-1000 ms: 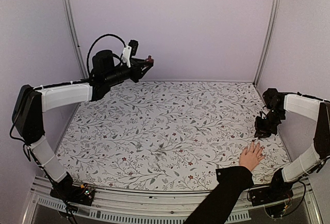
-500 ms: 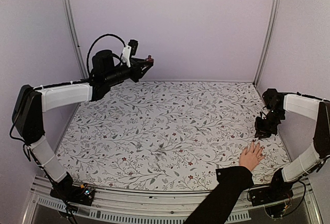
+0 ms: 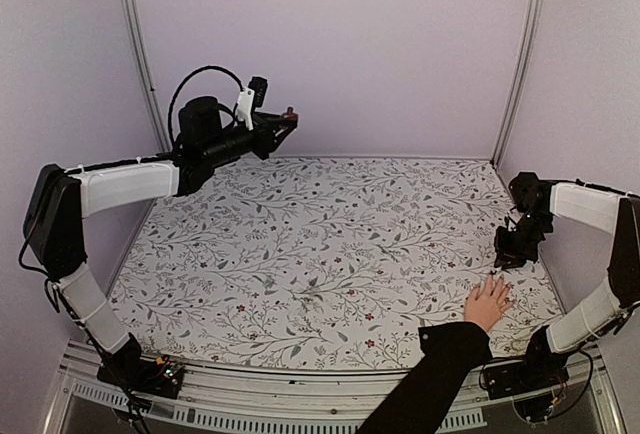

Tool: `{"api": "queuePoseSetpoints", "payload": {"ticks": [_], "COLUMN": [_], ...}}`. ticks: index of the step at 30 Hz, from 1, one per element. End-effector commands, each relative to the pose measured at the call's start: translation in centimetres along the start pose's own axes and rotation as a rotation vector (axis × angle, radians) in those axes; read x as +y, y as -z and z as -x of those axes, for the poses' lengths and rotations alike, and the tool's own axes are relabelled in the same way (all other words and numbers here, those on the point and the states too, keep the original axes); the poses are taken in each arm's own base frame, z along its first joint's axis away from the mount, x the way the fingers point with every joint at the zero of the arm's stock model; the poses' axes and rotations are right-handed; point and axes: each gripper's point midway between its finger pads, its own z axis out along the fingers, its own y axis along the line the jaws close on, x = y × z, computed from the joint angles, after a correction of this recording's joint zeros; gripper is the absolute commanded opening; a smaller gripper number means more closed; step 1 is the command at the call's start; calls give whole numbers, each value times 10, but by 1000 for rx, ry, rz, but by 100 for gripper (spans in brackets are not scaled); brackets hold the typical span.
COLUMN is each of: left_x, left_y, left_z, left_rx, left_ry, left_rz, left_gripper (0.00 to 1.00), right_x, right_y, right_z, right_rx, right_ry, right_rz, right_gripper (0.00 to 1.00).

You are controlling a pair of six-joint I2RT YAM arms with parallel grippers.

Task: Paint the nails
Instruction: Paint the nail polish on the nail.

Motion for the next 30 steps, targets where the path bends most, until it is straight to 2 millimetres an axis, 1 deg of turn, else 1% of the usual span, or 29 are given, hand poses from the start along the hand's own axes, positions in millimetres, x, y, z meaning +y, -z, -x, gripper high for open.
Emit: {"api": "queuePoseSetpoints", "payload": {"ticks": [1, 11, 17, 25, 30], "left_x": [7, 7, 7, 8, 8], "left_y": [-2, -5, -6, -8, -8], "left_z": [-3, -5, -6, -7, -7], "left_rx": [-13, -14, -14, -13, -12], "left_ry": [6, 16, 17, 18, 22], "left_rz": [4, -4, -6, -10, -10], "left_gripper": [0, 0, 0, 0, 0], "right_x": [-1, 1, 1, 6, 9], "right_y": [4, 15, 16, 27, 31], "right_z": [5, 10, 12, 22, 19], "right_rx": [-44, -81, -88, -108, -87], "right_ry": [-16, -12, -12, 0, -5], "right_rz": [4, 20, 21, 33, 47], "right_gripper": [0, 0, 0, 0, 0]}}
